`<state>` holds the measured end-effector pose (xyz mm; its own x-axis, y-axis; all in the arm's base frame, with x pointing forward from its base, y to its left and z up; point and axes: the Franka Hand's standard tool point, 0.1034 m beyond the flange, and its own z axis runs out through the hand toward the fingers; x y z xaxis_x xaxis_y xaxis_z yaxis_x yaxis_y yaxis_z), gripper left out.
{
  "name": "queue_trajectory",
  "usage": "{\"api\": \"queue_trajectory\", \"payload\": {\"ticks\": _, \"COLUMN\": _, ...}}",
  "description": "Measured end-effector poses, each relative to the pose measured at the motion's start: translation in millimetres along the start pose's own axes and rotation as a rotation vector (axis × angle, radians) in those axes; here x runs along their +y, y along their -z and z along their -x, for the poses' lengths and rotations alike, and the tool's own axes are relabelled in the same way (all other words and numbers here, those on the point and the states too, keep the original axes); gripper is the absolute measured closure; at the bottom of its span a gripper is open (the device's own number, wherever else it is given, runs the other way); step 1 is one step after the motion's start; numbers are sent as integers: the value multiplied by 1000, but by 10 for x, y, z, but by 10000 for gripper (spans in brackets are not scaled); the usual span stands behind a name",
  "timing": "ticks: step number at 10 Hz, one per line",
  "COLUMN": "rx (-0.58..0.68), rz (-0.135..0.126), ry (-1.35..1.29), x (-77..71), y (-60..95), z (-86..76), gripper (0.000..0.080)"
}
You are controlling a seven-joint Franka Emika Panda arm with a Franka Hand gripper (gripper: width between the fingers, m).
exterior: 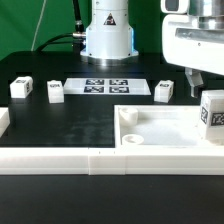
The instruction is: Assemble one leg
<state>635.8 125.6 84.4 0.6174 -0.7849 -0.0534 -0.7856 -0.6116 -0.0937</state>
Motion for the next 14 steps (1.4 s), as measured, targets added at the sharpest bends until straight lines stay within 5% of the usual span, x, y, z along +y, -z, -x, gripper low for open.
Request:
{"api": "queue_trajectory", "payload": {"ticks": 4, "rx": -18, "rz": 16, "ry": 488, "x": 19, "y": -39, "z": -129, "gripper": 150}}
{"api": "queue_trajectory", "payload": {"ticks": 5, "rx": -19, "rz": 27, "ry": 566, "x": 19, "y": -45, "z": -148, "gripper": 150}}
{"api": "queue_trajectory", "payload": {"ticks": 7, "rx": 11, "rz": 92, "ry": 847, "x": -2, "y": -28, "z": -152, "gripper": 150}}
{"api": "queue_trajectory", "payload": {"ticks": 9, "rx": 11, "rz": 90, "ry": 892, "x": -6, "y": -32, "z": -146, "gripper": 150}}
{"api": "queue_trajectory", "payload": {"ticks": 12, "rx": 10, "rz": 90, "ry": 892, "x": -5, "y": -32, "z": -145, "gripper": 508}}
{"api": "queue_trajectory", "payload": {"ticks": 14, "rx": 12, "rz": 89, "ry": 855, "x": -4, "y": -33, "z": -145, "gripper": 508}}
